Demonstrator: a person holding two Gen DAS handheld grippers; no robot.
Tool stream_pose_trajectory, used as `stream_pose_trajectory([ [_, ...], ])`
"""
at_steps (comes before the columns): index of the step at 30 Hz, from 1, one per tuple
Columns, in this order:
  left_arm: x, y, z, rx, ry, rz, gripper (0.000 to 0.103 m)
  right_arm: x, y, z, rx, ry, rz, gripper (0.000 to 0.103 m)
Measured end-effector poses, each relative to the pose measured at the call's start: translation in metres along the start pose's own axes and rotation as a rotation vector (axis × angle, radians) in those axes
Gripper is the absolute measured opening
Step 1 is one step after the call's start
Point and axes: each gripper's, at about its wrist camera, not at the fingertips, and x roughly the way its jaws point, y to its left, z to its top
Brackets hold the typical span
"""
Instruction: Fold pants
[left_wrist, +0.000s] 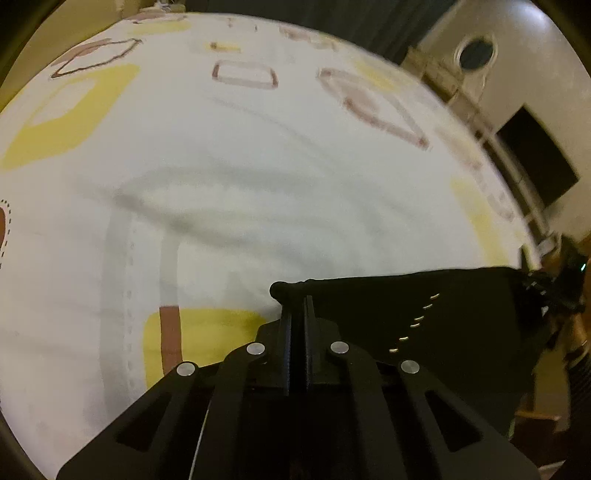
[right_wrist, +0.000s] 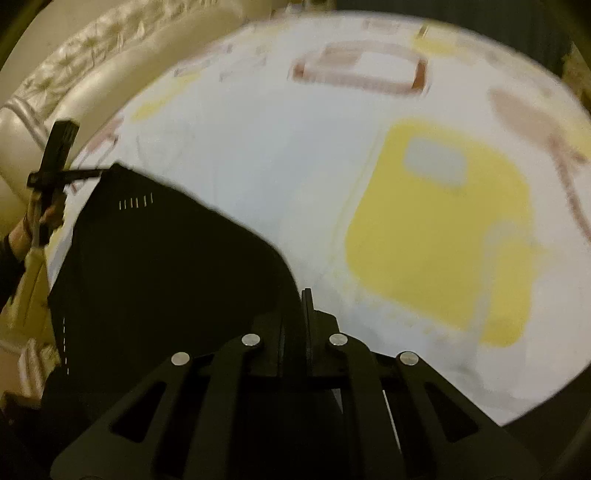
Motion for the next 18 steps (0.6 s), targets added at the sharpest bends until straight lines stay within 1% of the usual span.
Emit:
stream_pose_trajectory([
  [2,-0.016,-0.005,-0.001,0.006,-0.041,-0.011,0.005,-0.019,0.016,-0.001,-0.062,-0.055,-0.073,0.006],
  [4,-0.038,-0.008,-0.007,-0.005,-0.088,-0.045,0.005,-0.039,0.038,-0.011,-0.145,-0.115,-0.140,0.006],
  [7,-0.066,-0.012,-0.023,-0.025,-0.139,-0.092,0.005,-0.058,0.067,-0.030,-0.209,-0.170,-0.195,0.006],
  [9,-0.082,-0.017,-0.038,-0.020,-0.159,-0.103,0.005,-0.072,0.079,-0.051,-0.236,-0.203,-0.214,0.006],
  [13,-0.112,-0.027,-0.072,-0.022,-0.179,-0.117,0.005,-0.089,0.105,-0.087,-0.261,-0.239,-0.229,0.006],
  [18,-0.133,-0.034,-0.127,-0.050,-0.175,-0.118,0.005,-0.094,0.130,-0.133,-0.278,-0.234,-0.231,0.006],
])
